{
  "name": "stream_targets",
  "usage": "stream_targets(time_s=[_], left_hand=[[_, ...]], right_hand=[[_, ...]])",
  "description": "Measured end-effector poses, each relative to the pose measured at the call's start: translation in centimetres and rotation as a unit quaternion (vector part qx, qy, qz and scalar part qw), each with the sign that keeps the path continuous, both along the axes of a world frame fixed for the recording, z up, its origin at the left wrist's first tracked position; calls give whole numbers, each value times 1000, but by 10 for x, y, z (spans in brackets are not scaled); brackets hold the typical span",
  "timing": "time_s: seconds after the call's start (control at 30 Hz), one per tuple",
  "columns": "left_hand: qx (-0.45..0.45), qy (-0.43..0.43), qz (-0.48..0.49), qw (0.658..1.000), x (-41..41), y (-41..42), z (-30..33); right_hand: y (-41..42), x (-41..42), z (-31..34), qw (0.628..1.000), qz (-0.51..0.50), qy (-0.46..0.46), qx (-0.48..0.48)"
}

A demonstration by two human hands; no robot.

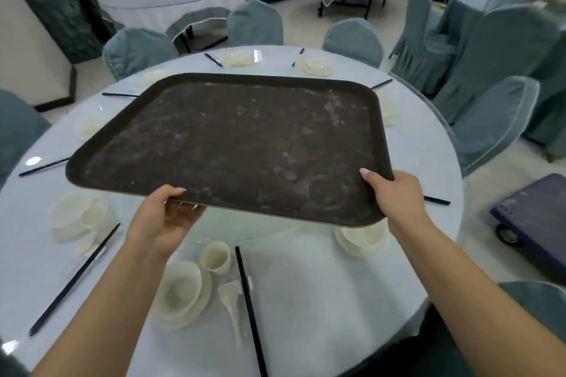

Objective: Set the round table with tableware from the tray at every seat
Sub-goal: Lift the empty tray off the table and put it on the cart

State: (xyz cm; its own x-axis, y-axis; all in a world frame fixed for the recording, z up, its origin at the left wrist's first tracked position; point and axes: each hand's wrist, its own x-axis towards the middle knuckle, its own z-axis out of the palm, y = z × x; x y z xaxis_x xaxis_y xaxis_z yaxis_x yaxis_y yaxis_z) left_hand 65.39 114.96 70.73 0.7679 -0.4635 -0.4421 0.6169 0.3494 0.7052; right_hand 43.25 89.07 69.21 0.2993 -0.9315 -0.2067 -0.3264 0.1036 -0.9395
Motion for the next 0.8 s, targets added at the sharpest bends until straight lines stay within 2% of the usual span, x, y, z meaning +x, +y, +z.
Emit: stream_targets(time_s=[0.23, 0.33, 0.57, 0.8], left_hand=[[-52, -14, -57, 997, -71, 21, -2], [-89, 11, -63, 994, -112, 19, -6], [-77, 2, -137, 988, -187, -3, -17], [-74, 36, -168, 982, -261, -37, -23]], right_hand=[[60, -93, -5, 997, -70, -24, 15], [78, -136, -2, 994, -97, -25, 31], [85, -216, 1, 985, -172, -20, -1], [77, -298, -9, 979, -200, -41, 30]])
